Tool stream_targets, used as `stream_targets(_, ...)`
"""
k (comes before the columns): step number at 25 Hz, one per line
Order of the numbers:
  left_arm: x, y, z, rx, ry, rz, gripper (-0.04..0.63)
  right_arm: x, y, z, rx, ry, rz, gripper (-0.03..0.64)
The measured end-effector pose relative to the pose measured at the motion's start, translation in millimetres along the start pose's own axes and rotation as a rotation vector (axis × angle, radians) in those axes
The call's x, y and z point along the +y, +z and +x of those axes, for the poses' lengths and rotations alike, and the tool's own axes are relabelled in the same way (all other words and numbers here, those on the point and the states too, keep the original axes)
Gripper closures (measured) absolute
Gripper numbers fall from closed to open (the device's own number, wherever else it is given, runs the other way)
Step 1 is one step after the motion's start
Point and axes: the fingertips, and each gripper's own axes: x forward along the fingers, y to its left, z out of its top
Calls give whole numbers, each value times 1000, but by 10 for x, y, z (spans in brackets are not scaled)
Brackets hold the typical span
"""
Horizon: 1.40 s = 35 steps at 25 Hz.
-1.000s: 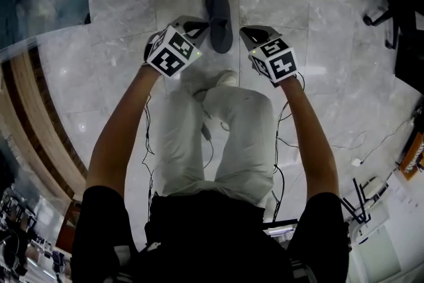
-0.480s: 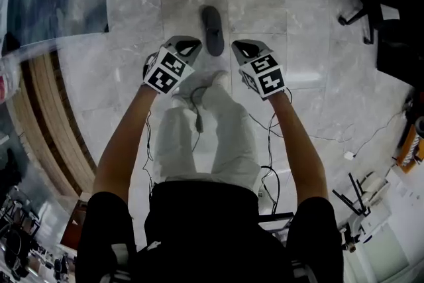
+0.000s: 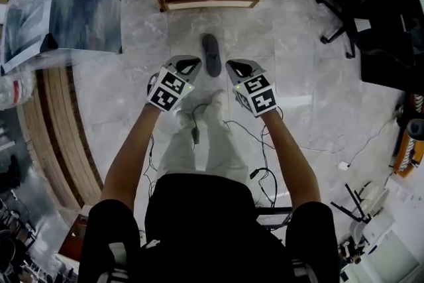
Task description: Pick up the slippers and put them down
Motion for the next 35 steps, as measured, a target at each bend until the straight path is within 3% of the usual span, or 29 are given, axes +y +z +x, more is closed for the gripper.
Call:
stream_targets(10, -121, 555, -981, -99, 61, 109, 588, 533, 915, -685, -166, -70, -96, 617)
stream_targets(16, -267, 824, -1550, -225, 117, 72, 588, 855, 1237, -1075, -267, -111, -116, 618)
stream_targets(25, -506, 1269, -2464, -398, 161, 97, 588, 1355, 1607, -1685, -379, -172, -112, 618)
stream_targets(35, -836, 1876, -3028, -539, 193, 98, 588, 1619, 2104, -2361, -572, -156, -143, 618)
